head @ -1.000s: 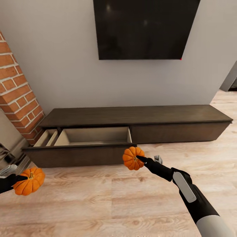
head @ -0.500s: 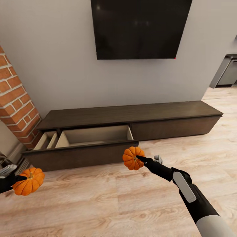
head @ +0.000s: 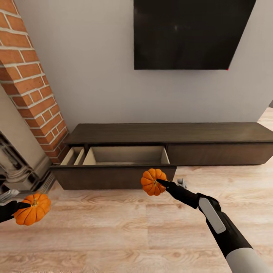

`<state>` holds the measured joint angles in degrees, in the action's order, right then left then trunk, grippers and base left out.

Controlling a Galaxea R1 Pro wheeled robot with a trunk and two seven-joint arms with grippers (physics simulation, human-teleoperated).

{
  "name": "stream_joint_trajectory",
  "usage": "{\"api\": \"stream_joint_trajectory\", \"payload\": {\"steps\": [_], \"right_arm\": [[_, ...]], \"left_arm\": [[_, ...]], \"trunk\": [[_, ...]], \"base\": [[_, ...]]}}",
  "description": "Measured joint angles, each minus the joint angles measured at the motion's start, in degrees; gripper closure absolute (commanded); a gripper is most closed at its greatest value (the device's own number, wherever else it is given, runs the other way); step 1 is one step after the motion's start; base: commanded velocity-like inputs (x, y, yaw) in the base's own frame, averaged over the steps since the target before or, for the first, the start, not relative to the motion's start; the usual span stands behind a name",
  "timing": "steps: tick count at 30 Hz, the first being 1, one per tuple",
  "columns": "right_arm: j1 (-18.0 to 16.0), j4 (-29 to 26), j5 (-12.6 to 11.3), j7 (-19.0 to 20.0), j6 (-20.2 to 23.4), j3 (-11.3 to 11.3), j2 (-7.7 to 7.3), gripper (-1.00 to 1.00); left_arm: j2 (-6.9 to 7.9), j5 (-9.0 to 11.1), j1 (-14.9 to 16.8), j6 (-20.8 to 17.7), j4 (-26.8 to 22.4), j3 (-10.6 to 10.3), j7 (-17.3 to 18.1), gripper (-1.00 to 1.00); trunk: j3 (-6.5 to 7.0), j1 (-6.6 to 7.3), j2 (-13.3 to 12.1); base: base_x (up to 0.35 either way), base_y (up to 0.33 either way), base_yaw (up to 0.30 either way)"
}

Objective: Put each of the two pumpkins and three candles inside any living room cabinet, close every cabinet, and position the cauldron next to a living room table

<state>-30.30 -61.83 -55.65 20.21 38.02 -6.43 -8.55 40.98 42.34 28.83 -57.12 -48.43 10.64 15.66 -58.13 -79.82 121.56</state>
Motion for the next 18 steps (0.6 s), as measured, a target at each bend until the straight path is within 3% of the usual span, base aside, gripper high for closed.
{"api": "stream_joint_trajectory", "payload": {"steps": [7, 14, 18], "right_arm": [[0.0, 0.0, 0.0, 0.1, 0.0, 0.4, 0.19, 1.00], [0.0, -0.1, -0.7, -0.1, 0.5, 0.3, 0.09, 1.00], [0.0, -0.1, -0.8, 0.0, 0.5, 0.4, -0.08, 1.00]], "left_arm": [[0.00, -0.2, 0.0, 0.0, 0.0, 0.0, 0.0, 1.00], [-0.08, 0.4, 0.0, 0.0, -0.3, -0.1, 0.0, 1.00], [-0.04, 0.3, 0.1, 0.0, -0.4, 0.0, 0.0, 1.00]], "trunk": [[0.16, 0.00, 0.0], [0.19, 0.00, 0.0], [0.90, 0.88, -1.6]], "base": [[0.000, 0.004, 0.255], [0.000, 0.000, 0.036], [0.000, 0.000, 0.002]]}}
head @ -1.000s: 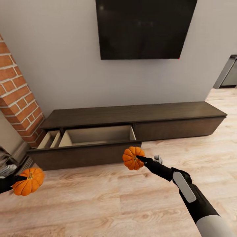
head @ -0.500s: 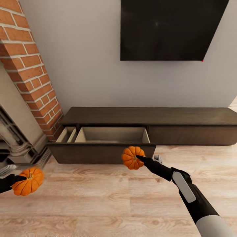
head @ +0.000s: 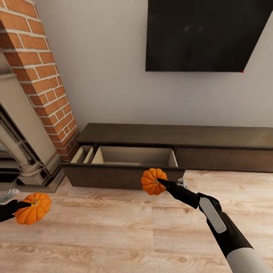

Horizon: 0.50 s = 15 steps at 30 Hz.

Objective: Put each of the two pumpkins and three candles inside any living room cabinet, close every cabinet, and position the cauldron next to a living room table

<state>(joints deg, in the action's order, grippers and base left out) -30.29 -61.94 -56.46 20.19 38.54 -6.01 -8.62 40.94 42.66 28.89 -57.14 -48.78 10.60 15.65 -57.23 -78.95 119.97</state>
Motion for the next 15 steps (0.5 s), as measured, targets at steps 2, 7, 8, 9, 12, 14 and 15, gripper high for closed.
{"api": "stream_joint_trajectory", "payload": {"steps": [2, 7, 8, 9, 12, 14, 15], "right_arm": [[0.0, 0.0, 0.0, 0.0, 0.0, 0.0, -0.02, 1.00], [0.0, 0.0, 0.0, 0.0, 0.0, 0.0, -0.03, 1.00], [0.0, 0.0, 0.0, 0.0, 0.0, 0.0, -0.02, 1.00], [0.0, 0.0, 0.0, 0.0, 0.0, 0.0, 0.07, 1.00], [0.0, 0.0, 0.0, -0.1, 0.1, -0.1, 0.06, 1.00], [0.0, 0.0, 0.0, -0.1, 0.1, -0.2, 0.03, 1.00], [0.0, 0.0, 0.0, -0.1, 0.1, -0.2, 0.00, 1.00]], "left_arm": [[-0.03, 0.0, 0.0, 0.0, 0.0, 0.0, 0.0, 1.00], [-0.03, 0.0, 0.0, 0.0, 0.0, 0.0, 0.0, 1.00], [-0.04, 0.0, 0.0, 0.0, 0.0, 0.0, 0.0, 1.00], [-0.05, 0.0, 0.0, 0.0, -0.1, 0.0, 0.0, 1.00], [-0.05, -0.1, 0.0, 0.0, -0.1, 0.0, 0.0, 1.00], [-0.05, -0.1, 0.0, 0.0, -0.1, 0.0, 0.0, 1.00], [-0.05, -0.2, 0.0, 0.0, -0.1, 0.0, 0.0, 1.00]], "trunk": [[0.36, 0.44, -0.8], [1.26, 1.54, -2.8], [1.44, 1.76, -3.2], [1.62, 1.98, -3.6], [2.15, 2.64, -4.8], [2.51, 3.08, -5.6], [2.69, 3.30, -6.0]], "base": [[0.000, 0.000, 0.000], [0.000, 0.000, 0.000], [0.000, 0.000, 0.000], [0.000, 0.000, 0.000], [0.000, 0.000, 0.000], [0.000, 0.000, 0.000], [0.000, 0.000, 0.000]]}}
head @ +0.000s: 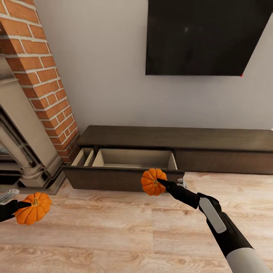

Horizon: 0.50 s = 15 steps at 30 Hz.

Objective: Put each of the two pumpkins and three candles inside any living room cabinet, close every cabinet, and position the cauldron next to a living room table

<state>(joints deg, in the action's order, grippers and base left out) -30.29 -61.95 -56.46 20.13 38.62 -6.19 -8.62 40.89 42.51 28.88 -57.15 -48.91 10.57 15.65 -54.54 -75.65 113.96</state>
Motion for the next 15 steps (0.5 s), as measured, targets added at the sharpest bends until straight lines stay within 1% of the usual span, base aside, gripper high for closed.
{"api": "stream_joint_trajectory", "payload": {"steps": [7, 12, 14, 15], "right_arm": [[0.0, 0.0, 0.0, 0.0, -0.1, 0.1, 0.05, 1.00], [0.0, 0.0, 0.7, -0.5, -0.2, -0.2, 0.28, 1.00], [0.0, 0.0, 0.9, -1.5, 0.0, -0.3, 0.21, 1.00], [0.0, 0.0, 0.9, -2.6, 0.4, -0.4, 0.20, 1.00]], "left_arm": [[-0.04, -0.1, 0.0, 0.0, 0.0, 0.0, 0.0, 1.00], [-0.22, -0.5, 0.0, 0.0, -0.3, -0.4, -0.1, 1.00], [-0.47, -0.6, 0.0, 0.0, -1.0, -1.2, -0.3, 1.00], [-0.70, -0.4, 0.0, 0.0, -1.7, -2.1, -0.4, 1.00]], "trunk": [[1.26, 1.54, -2.8], [2.15, 2.64, -4.8], [2.51, 3.07, -5.6], [2.69, 3.29, -6.0]], "base": [[0.000, 0.000, 0.000], [0.000, 0.000, 0.000], [0.000, 0.000, 0.000], [0.000, 0.000, 0.000]]}}
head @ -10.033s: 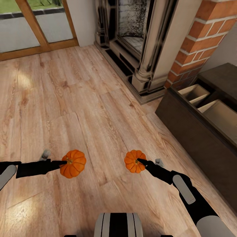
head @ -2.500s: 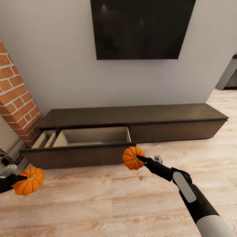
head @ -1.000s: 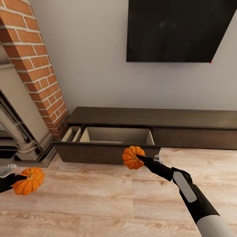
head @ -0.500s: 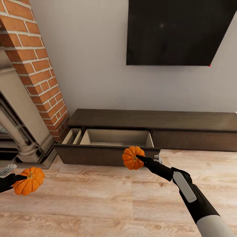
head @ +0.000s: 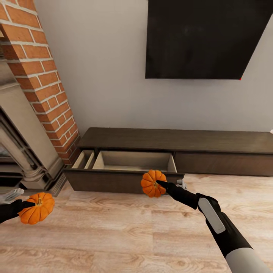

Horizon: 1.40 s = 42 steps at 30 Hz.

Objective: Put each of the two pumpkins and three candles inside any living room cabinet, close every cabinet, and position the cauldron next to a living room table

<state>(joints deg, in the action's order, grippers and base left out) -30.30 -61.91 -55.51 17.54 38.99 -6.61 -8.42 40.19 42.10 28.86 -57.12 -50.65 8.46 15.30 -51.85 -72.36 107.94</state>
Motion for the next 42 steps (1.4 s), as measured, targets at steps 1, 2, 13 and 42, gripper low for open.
{"api": "stream_joint_trajectory", "payload": {"steps": [1, 2, 13, 42], "right_arm": [[0.0, 0.0, 0.0, -1.9, 0.7, -0.2, 0.03, 1.00], [-0.1, 0.1, 0.1, -4.6, 1.8, -0.5, 0.07, 1.00], [-0.7, 0.1, 0.1, -21.0, 8.3, -7.5, 0.25, 1.00], [0.1, -0.9, -0.2, -20.4, 2.1, -18.8, 0.14, 1.00]], "left_arm": [[-0.52, 0.1, 0.0, 0.0, -0.8, -1.3, -0.1, 1.00], [-1.40, 0.1, 0.0, 0.0, -1.8, -2.9, -0.3, 1.00], [-20.22, -2.1, 0.2, 0.5, -10.2, -8.1, -30.4, 1.00], [-31.75, -5.0, 0.4, 18.0, -3.9, -19.8, -41.2, 1.00]], "trunk": [[0.18, 0.22, -0.4], [0.35, 0.44, -0.8], [2.33, 2.85, -5.2], [7.55, 9.23, -16.8]], "base": [[0.000, 0.000, 0.000], [0.000, 0.000, 0.000], [0.000, 0.000, 0.000], [0.000, 0.000, 0.000]]}}
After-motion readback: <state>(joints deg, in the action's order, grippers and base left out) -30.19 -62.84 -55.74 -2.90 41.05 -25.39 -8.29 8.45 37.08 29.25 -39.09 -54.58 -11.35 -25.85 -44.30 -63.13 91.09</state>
